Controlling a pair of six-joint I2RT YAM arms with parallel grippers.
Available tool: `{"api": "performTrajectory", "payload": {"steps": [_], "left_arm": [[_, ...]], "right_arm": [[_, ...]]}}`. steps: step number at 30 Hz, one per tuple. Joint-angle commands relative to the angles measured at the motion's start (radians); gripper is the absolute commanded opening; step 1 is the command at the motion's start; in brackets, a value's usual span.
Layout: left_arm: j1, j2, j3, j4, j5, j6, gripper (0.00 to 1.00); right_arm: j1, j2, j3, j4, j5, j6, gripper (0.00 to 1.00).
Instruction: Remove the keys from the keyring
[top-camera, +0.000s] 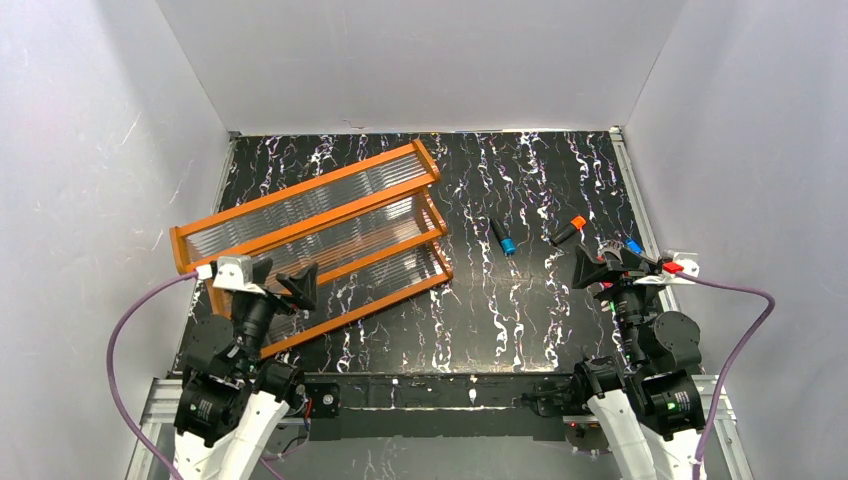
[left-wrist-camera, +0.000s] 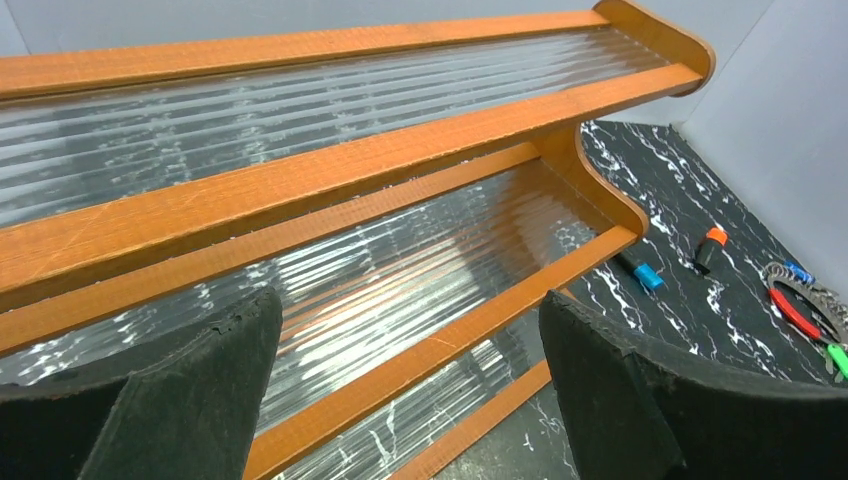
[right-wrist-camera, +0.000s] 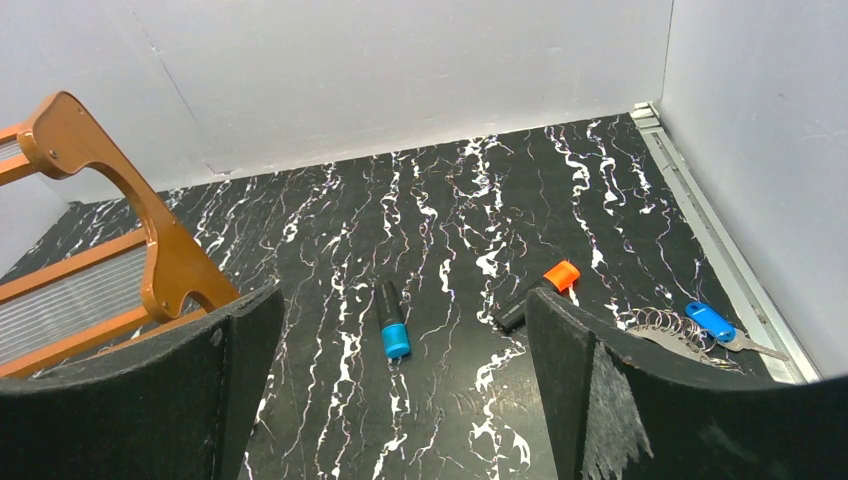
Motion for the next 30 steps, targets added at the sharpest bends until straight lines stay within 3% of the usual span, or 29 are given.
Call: {"api": "performTrajectory", "payload": {"steps": [1, 8, 22, 27, 30], "left_arm": [[-0.005, 0.072, 0.004, 0.003, 0.091, 0.001, 0.98], [-0.006, 0.210, 0.037, 0.009, 0.251, -0.041, 0.98], [-0.035, 0.624, 0.209, -0.052, 0.599, 0.019, 0.98], [-0.119, 0.751, 0.242, -0.064, 0.617, 0.022, 0.98], [-0.267, 0.816, 0.247, -0.063, 0.542, 0.006, 0.98]], "right_arm": [[-0.004, 0.011, 0.011, 0.022, 0.006, -0.009, 0.99], [-0.004, 0.038, 0.011, 0.018, 0.009, -0.007, 0.99], [-0.004, 0.104, 0.016, 0.007, 0.006, -0.006, 0.99], [-0.003, 0.111, 0.014, 0.007, 0.009, -0.006, 0.99], [-0.003, 0.111, 0.015, 0.008, 0.013, -0.008, 0.99]]}}
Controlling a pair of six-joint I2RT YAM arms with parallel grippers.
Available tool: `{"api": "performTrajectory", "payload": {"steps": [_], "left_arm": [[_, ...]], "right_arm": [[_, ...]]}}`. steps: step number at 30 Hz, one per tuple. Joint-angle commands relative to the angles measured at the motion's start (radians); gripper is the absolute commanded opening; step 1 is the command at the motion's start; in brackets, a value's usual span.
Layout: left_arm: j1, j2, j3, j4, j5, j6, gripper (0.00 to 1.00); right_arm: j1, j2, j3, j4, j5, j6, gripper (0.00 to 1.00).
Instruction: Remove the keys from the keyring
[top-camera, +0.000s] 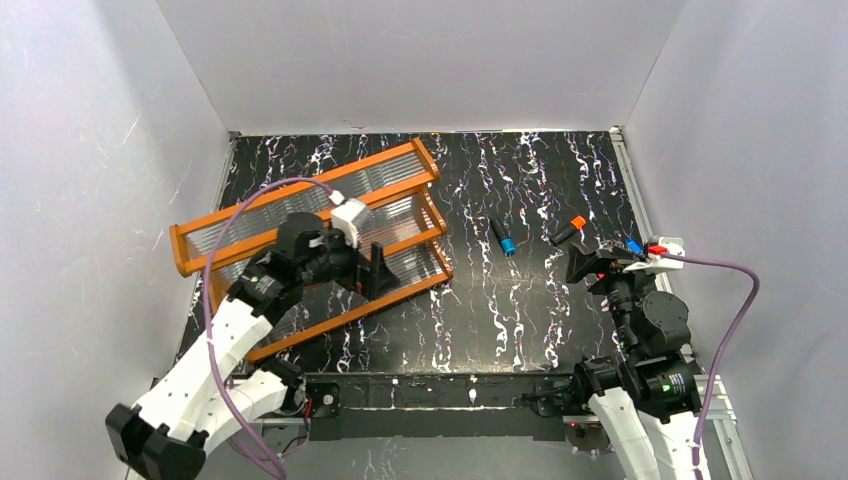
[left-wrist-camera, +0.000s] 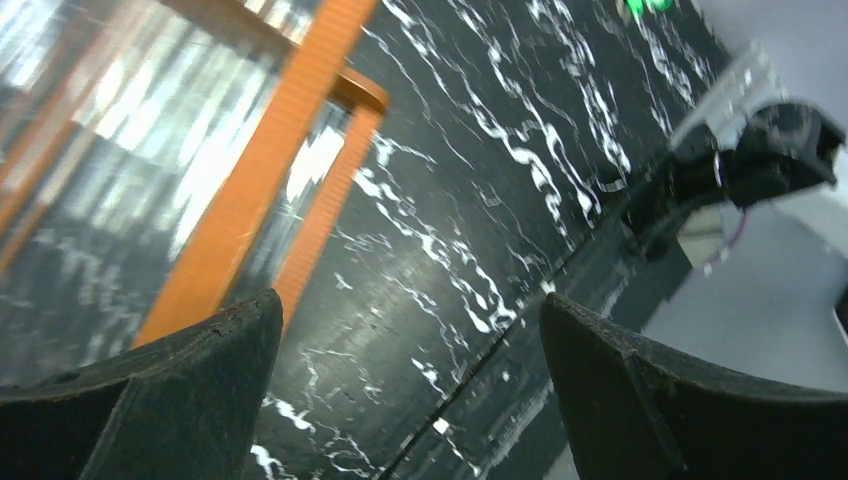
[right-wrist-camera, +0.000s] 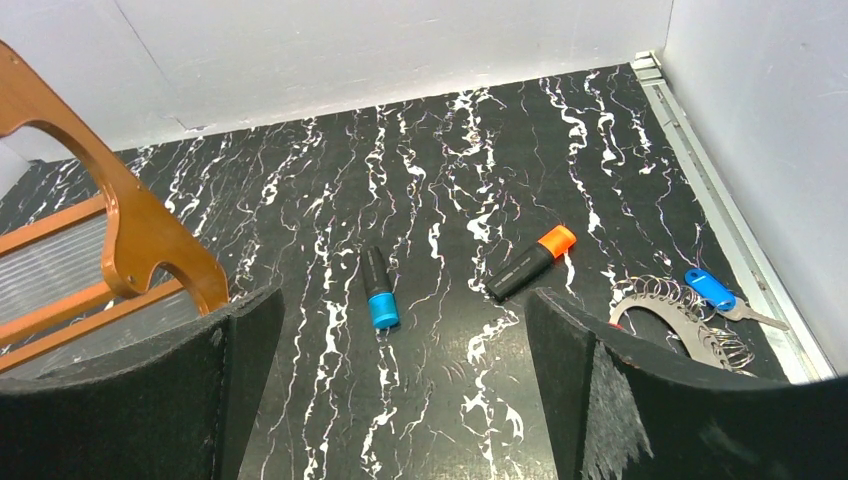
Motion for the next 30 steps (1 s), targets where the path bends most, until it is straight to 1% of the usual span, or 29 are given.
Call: {"api": "performTrajectory", "payload": {"steps": [1, 3, 4, 8, 10, 12, 14, 17, 20, 22, 26, 30], "left_arm": [[-0.211, 0.072, 0.031, -0.030, -0.094, -0.010, 0.98], [-0.346, 0.092, 0.019, -0.017, -0.233, -0.027, 0.98], [-0.392, 0.101, 0.009, -0.005, -0.284, -0.037, 0.98], [-0.527, 0.161, -0.025, 0.087, -0.378, -0.071, 0.98], [-0.610, 0.224, -0.018, 0.107, -0.449, -0.064, 0.98], [-0.664, 0.301, -0.008, 0.120, -0.513, -0.037, 0.98], [-0.675, 0.390, -0.010, 0.144, -0.531, -0.024, 0.98], [-0.674, 0.464, -0.047, 0.200, -0.558, -0.029, 0.98], [-0.653, 0.531, -0.064, 0.202, -0.572, -0.043, 0.98], [-0.628, 0.567, -0.072, 0.191, -0.571, -0.045, 0.98], [-0.539, 0.615, -0.089, 0.171, -0.545, -0.064, 0.98], [-0.485, 0.662, -0.088, 0.128, -0.590, -0.089, 0.98]], "right_arm": [[-0.004, 0.009, 0.015, 0.017, 0.014, -0.007, 0.99], [-0.003, 0.008, 0.015, 0.016, 0.012, -0.007, 0.99], [-0.003, 0.008, 0.015, 0.016, 0.009, -0.008, 0.99], [-0.004, 0.010, 0.015, 0.017, 0.000, -0.008, 0.99], [-0.004, 0.009, 0.013, 0.018, 0.000, -0.009, 0.99], [-0.004, 0.006, 0.013, 0.018, 0.000, -0.009, 0.99], [-0.004, 0.002, 0.013, 0.018, -0.001, -0.010, 0.99], [-0.003, -0.002, 0.013, 0.018, -0.001, -0.009, 0.99], [-0.003, -0.007, 0.014, 0.018, -0.001, -0.009, 0.99], [-0.003, -0.014, 0.015, 0.018, 0.002, -0.010, 0.99], [-0.003, -0.025, 0.012, 0.020, 0.005, -0.009, 0.99], [-0.003, -0.034, 0.012, 0.022, 0.011, -0.009, 0.99]]}}
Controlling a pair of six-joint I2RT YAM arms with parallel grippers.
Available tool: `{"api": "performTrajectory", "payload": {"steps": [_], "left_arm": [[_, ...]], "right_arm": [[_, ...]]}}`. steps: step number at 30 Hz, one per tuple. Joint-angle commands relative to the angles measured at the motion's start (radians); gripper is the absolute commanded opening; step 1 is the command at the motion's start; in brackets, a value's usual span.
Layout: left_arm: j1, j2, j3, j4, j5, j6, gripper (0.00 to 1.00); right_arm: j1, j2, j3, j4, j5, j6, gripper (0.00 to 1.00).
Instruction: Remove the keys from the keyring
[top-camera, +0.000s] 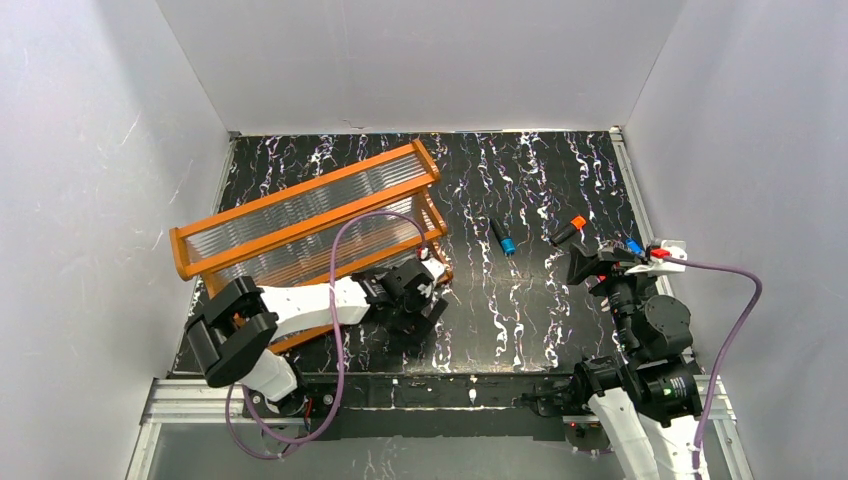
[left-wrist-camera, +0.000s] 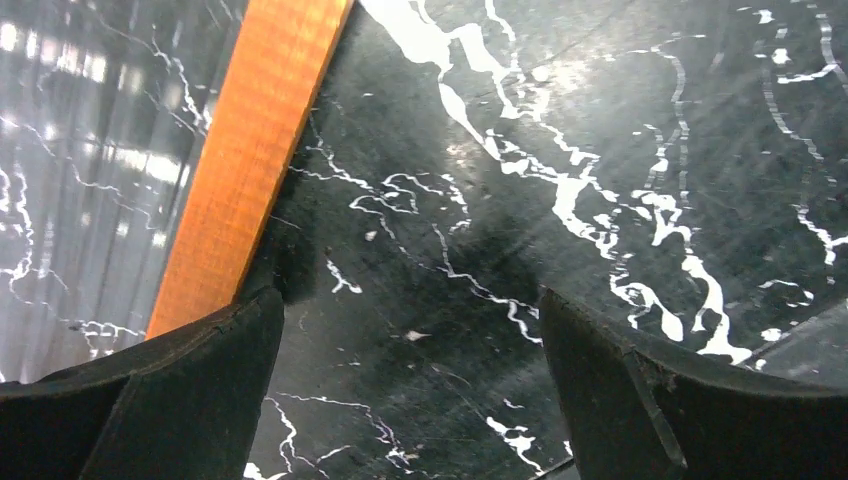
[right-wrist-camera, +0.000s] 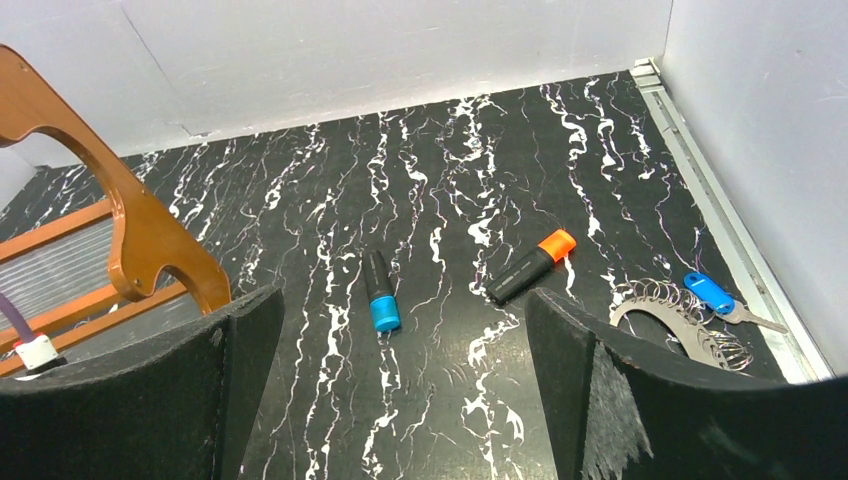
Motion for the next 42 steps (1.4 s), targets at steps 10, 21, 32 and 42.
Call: {"api": "performTrajectory", "payload": {"steps": [10, 21, 32, 42], "left_arm": [[0.286, 0.182, 0.087, -0.119, -0.114, 0.106, 0.98], [0.521, 0.429, 0.289, -0.119, -0.162, 0.280, 0.98], [0.730, 0.544, 0.401, -0.120, -0.199, 0.365, 0.98], [0.804, 0.554, 0.438, -0.115, -0.218, 0.341, 0.98]], "right_arm": [[-0.004, -0.028, 0.009, 0.031, 0.013, -0.009, 0.99], [-0.003, -0.030, 0.010, 0.028, 0.015, -0.009, 0.99], [-0.004, -0.016, 0.013, 0.022, 0.026, -0.008, 0.99], [-0.004, 0.012, 0.016, 0.016, 0.029, -0.003, 0.99]]}}
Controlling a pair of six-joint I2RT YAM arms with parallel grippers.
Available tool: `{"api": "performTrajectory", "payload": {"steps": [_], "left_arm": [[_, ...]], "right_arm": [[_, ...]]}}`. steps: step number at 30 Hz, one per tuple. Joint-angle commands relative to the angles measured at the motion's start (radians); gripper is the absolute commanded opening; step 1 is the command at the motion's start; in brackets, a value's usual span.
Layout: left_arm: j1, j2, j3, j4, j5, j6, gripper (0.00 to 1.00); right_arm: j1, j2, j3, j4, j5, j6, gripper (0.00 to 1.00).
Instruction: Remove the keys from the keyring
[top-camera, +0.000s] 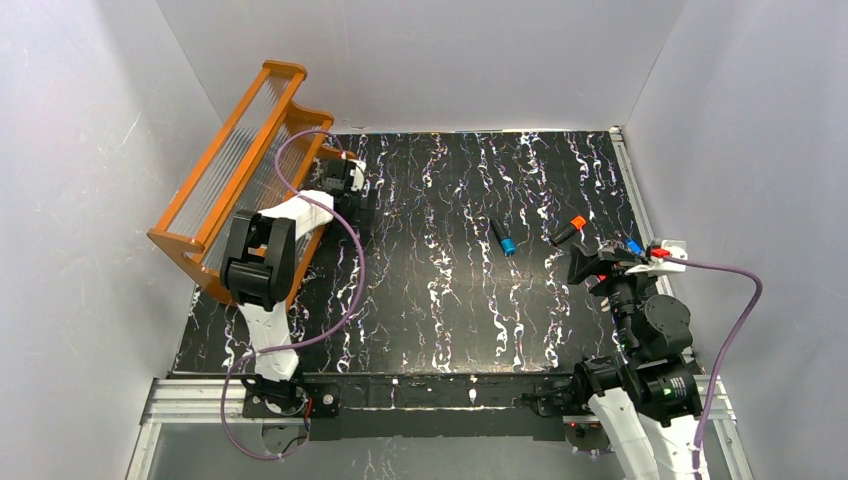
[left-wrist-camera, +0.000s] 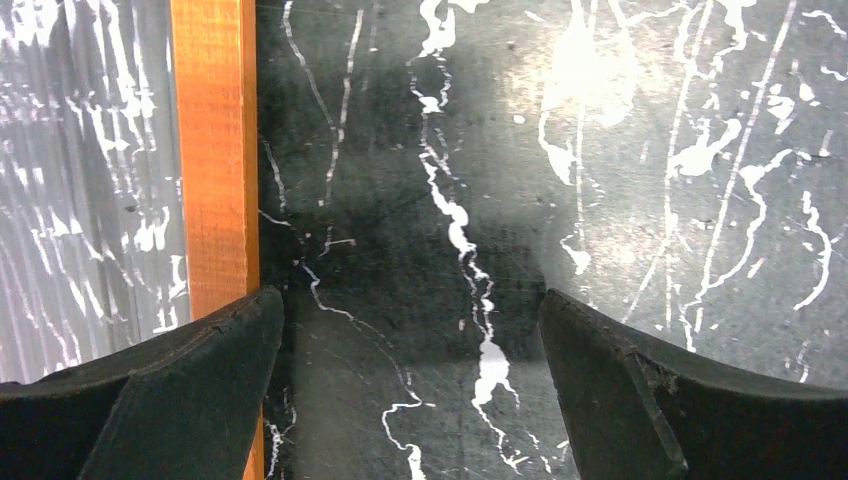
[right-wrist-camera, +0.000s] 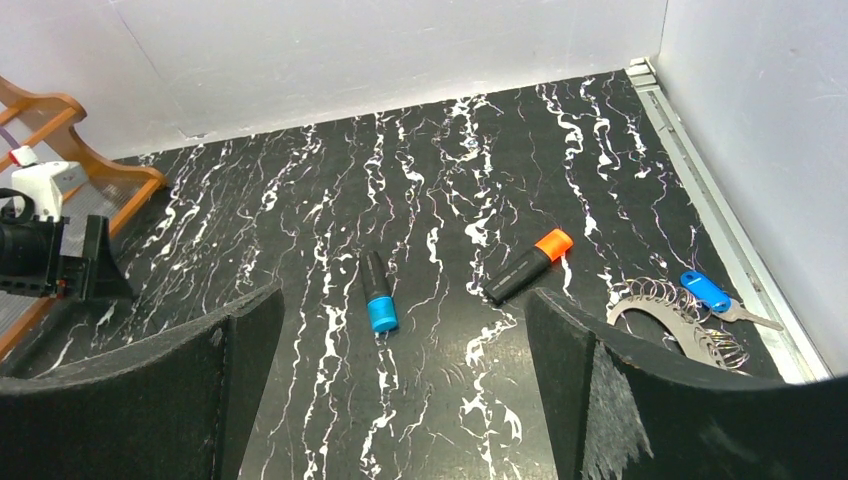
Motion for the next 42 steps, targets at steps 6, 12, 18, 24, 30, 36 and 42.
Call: {"api": "performTrajectory", "payload": {"steps": [6, 12, 18, 24, 30, 36, 42], "left_arm": [[0.079, 0.077, -0.053, -0.170, -0.220, 0.029, 0.98], [0.105, 0.098, -0.040, -0.180, -0.272, -0.001, 0.98], [0.113, 0.091, -0.030, -0.201, -0.292, -0.040, 0.98], [0.093, 0.009, -0.040, -0.197, -0.168, -0.060, 0.98], [-0.001, -0.133, -0.035, -0.190, -0.066, -0.078, 0.98], [-0.114, -0.299, -0.039, -0.193, -0.016, -0.094, 0.98], [-0.168, -0.507, -0.102, -0.178, 0.004, -0.109, 0.98]], "right_arm": [[-0.003, 0.063, 0.024, 0.012, -0.010, 0.005, 0.99], [-0.004, 0.081, 0.023, 0.008, -0.008, 0.005, 0.99], [-0.003, 0.109, 0.024, 0.004, -0.004, 0.007, 0.99], [-0.003, 0.156, 0.039, -0.016, 0.014, 0.030, 0.99], [-0.003, 0.312, 0.093, -0.085, 0.039, 0.088, 0.99], [-0.003, 0.523, 0.176, -0.178, 0.114, 0.164, 0.99], [-0.004, 0.683, 0.221, -0.249, 0.147, 0.203, 0.99]]}}
